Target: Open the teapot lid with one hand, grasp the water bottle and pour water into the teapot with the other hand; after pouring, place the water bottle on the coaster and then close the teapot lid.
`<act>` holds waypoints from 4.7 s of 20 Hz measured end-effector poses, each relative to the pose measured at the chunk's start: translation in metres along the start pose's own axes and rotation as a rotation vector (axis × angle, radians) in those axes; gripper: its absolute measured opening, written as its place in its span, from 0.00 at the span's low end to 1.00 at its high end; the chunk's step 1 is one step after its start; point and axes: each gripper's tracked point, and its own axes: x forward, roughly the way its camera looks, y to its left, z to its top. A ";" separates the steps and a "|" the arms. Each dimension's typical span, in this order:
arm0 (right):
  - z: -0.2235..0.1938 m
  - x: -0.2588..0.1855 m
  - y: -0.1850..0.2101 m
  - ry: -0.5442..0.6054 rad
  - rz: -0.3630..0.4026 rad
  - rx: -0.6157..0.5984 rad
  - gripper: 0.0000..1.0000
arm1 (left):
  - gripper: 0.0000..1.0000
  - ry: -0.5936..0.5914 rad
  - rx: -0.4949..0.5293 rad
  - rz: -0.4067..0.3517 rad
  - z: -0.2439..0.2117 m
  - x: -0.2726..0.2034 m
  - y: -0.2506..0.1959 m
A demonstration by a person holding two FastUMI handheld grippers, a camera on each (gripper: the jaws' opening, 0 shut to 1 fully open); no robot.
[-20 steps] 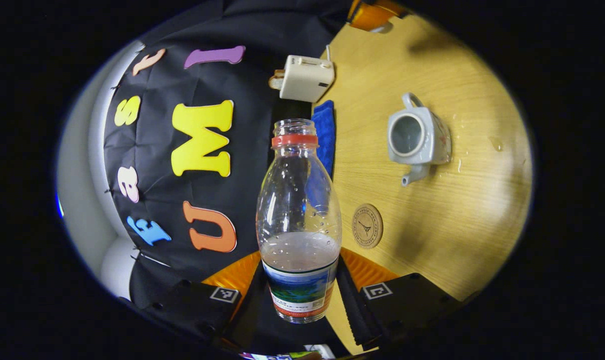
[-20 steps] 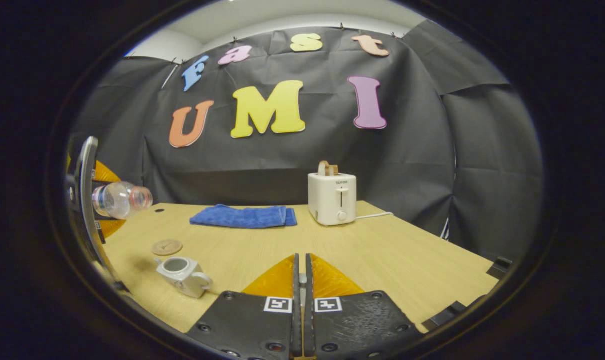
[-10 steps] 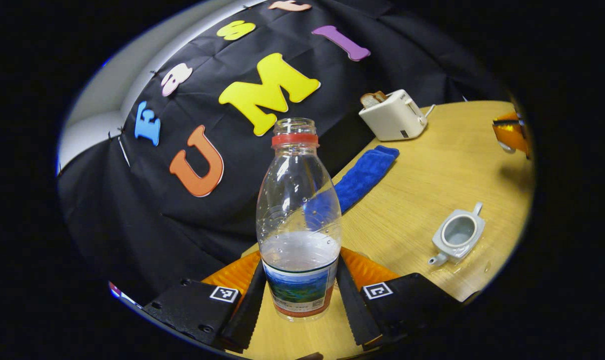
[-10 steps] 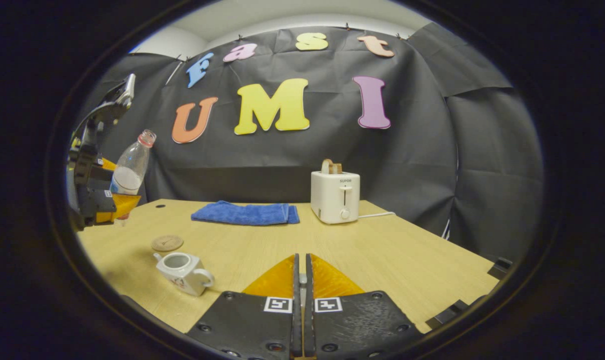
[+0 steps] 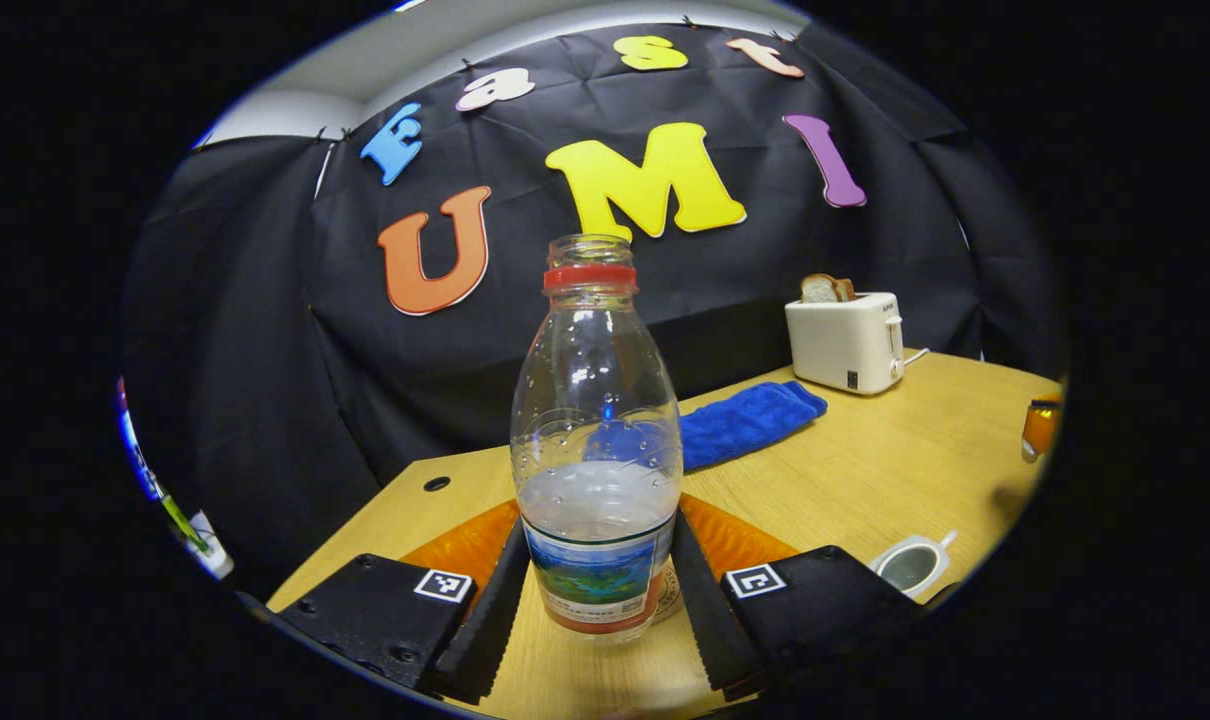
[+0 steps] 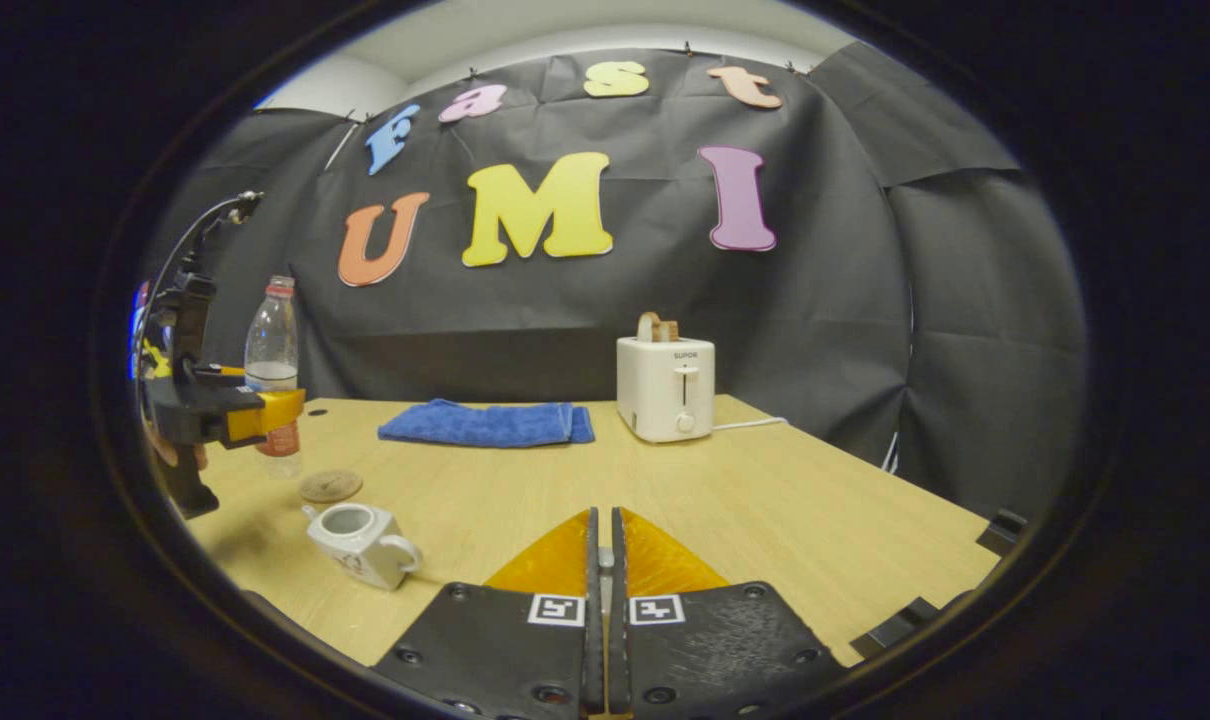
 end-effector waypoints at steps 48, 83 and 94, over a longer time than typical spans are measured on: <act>0.039 -0.036 0.034 -0.057 0.043 -0.084 0.01 | 0.89 0.004 -0.163 -0.031 -0.050 -0.047 0.028; 0.007 0.014 0.187 0.092 0.371 -0.011 0.04 | 0.89 -0.129 -0.233 -0.062 0.059 -0.212 0.061; 0.009 0.014 0.187 0.090 0.357 -0.026 0.06 | 0.89 -0.108 -0.235 -0.066 0.053 -0.208 0.061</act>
